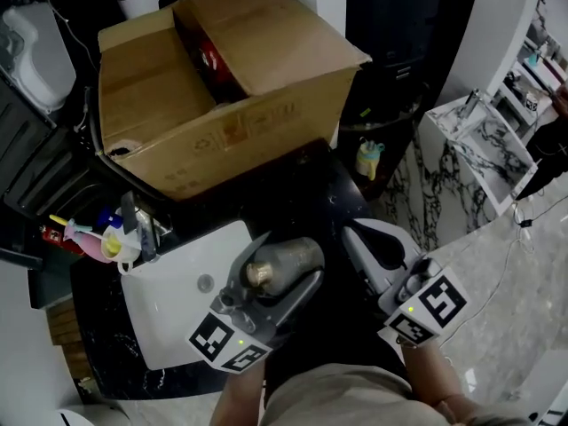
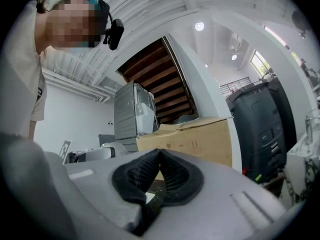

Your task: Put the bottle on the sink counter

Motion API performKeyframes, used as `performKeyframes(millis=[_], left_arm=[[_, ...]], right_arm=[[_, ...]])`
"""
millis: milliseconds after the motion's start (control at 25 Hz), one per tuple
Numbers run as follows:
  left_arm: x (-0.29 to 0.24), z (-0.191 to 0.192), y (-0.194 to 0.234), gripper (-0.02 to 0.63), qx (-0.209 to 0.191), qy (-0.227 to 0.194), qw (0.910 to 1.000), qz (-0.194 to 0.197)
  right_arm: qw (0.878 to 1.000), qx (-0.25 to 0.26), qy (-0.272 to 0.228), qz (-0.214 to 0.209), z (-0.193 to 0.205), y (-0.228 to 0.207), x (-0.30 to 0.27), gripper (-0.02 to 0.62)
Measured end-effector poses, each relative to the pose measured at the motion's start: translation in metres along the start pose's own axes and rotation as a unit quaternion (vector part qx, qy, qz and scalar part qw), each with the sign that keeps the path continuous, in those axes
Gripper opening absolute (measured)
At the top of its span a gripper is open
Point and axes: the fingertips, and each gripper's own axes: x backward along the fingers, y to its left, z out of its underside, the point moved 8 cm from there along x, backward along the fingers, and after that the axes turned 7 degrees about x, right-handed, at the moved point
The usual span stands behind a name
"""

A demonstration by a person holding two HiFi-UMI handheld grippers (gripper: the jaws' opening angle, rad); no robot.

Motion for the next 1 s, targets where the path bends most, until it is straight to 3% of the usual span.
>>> performKeyframes(millis=[560,1000], left_arm=[[-0.074,0.020,0.062,0.334,-0.012,0.071,0.9930,-0.094],[-0.130,0.046,0.109,0.334,-0.035,0.123,0.9861,-0.106]], right_arm=[[0.998,-0.043,0.027,-0.044,0.025,-0.081,-0.037,0.003],[0.995,-0.075,0.047,-0.056,0.058,-0.138,-0.057,0.003]])
